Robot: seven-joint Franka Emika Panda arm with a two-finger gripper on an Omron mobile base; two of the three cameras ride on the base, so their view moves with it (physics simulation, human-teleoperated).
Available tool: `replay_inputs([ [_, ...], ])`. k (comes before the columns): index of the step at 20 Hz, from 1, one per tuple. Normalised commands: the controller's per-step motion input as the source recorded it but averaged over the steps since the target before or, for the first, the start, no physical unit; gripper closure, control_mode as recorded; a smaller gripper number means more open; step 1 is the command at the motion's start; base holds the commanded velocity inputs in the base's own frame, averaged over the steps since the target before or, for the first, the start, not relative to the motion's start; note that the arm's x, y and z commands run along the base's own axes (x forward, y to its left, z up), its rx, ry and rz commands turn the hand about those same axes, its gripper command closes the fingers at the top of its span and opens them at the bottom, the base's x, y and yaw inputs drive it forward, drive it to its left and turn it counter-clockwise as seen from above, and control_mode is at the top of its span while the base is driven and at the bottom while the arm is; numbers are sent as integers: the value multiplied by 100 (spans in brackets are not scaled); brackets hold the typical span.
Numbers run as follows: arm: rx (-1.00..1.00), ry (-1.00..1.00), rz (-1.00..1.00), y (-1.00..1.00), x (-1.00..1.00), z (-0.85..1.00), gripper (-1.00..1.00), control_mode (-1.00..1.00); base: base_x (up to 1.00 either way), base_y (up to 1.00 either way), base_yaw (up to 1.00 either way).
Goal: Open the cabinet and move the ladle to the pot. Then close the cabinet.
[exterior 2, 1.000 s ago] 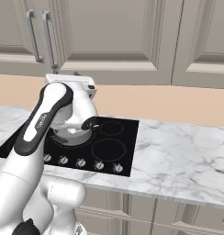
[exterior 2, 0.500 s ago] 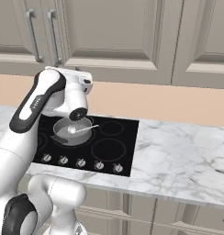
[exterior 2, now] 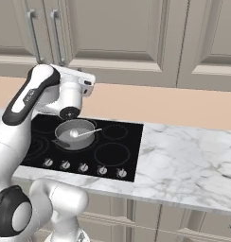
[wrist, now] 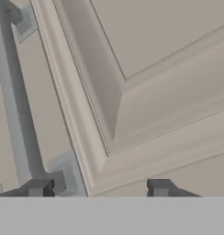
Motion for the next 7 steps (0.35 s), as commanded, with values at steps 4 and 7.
replay_inputs([
  [4, 0, 7, -2, 0, -50, 24, -100, -100, 0, 0, 0],
  [7, 0, 2, 0, 0, -100, 38, -100, -100, 0, 0, 0],
])
